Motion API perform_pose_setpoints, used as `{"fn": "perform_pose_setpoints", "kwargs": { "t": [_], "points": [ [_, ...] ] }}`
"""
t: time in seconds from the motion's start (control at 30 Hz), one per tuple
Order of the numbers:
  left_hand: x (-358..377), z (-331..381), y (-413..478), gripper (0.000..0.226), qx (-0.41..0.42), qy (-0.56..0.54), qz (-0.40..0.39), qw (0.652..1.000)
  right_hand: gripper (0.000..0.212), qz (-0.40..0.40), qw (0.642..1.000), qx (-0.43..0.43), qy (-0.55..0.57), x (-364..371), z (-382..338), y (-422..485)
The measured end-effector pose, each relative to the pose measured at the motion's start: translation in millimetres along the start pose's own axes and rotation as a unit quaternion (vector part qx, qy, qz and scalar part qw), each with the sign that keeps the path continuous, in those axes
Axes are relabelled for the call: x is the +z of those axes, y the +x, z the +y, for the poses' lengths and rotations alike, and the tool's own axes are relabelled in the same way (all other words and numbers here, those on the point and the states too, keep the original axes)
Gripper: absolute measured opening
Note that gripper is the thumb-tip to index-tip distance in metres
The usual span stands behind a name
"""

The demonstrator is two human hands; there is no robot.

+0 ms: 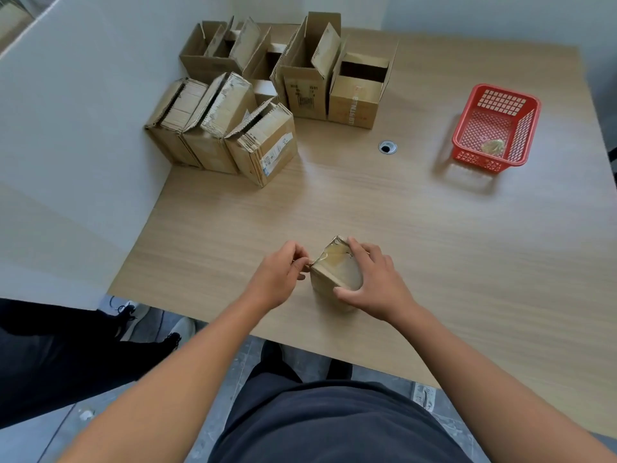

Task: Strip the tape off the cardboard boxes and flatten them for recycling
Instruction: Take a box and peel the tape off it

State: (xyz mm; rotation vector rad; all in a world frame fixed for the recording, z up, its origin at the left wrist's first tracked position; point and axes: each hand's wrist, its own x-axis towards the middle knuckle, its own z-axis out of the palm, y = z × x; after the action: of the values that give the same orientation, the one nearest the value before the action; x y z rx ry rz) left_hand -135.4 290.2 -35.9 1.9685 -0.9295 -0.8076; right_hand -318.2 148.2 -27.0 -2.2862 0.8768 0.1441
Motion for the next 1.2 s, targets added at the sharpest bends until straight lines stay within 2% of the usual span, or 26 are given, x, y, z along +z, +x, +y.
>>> {"fn": "perform_pose_setpoints", "kwargs": {
  "t": [0.07, 0.13, 0.23, 0.33, 0.4, 0.47, 0.63, 0.7, 0.9, 0.97, 1.03, 1.13, 1.2],
  "points": [
    [-8.8, 2.4, 3.9, 0.015, -0.021, -0.011, -0.064, 0.998, 0.108, -0.020, 1.000, -0.010, -0.002, -2.5, 4.7, -0.8],
    [-11.5, 3.6, 5.2, 0.015, -0.040, -0.027, -0.084, 0.995, 0.108, -0.031, 0.999, -0.019, 0.008, -3.3, 7.0, -1.0],
    [-8.2, 3.6, 3.7, 0.015, -0.056, -0.066, -0.068, 0.994, 0.110, -0.036, 0.999, -0.017, 0.030, -3.7, 5.7, 0.2],
    [3.0, 1.4, -5.2, 0.010, -0.034, -0.130, -0.041, 0.990, 0.108, -0.029, 0.999, -0.021, 0.034, -2.5, 5.3, -0.3],
    [9.3, -3.1, -12.7, 0.029, -0.018, -0.169, -0.025, 0.985, 0.106, -0.019, 0.999, -0.027, 0.027, -1.6, 6.0, -1.6],
    [13.7, -7.0, -17.5, 0.036, -0.017, -0.160, -0.014, 0.987, 0.105, -0.012, 0.999, -0.040, 0.015, 1.1, 6.7, -3.1],
    [22.5, -7.9, -20.3, 0.018, 0.010, -0.038, 0.057, 0.998, 0.103, 0.000, 0.998, -0.040, 0.046, 8.9, 7.6, -1.0],
    [19.9, -5.3, -15.5, 0.015, 0.007, -0.008, 0.061, 0.998, 0.104, -0.005, 0.997, -0.043, 0.064, 9.2, 10.3, 0.9],
    [16.5, 7.7, 1.3, 0.017, -0.072, -0.071, 0.031, 0.994, 0.105, -0.025, 0.996, -0.057, 0.071, 5.8, 19.3, 4.1],
    [17.5, 13.3, 2.5, 0.022, -0.084, -0.119, 0.056, 0.988, 0.105, -0.038, 0.995, -0.064, 0.065, 3.7, 20.7, 5.0],
    [17.1, 18.2, 4.6, 0.025, -0.072, -0.146, 0.075, 0.984, 0.106, -0.044, 0.995, -0.068, 0.058, 2.9, 20.4, 4.2],
    [19.8, 21.0, 1.7, 0.006, -0.039, -0.110, 0.056, 0.992, 0.108, -0.043, 0.996, -0.067, 0.047, 3.4, 20.2, 4.2],
    [22.0, 17.3, -6.9, 0.032, -0.026, -0.085, 0.052, 0.995, 0.109, -0.040, 0.996, -0.069, 0.045, 3.2, 21.1, 4.9]
  ]
}}
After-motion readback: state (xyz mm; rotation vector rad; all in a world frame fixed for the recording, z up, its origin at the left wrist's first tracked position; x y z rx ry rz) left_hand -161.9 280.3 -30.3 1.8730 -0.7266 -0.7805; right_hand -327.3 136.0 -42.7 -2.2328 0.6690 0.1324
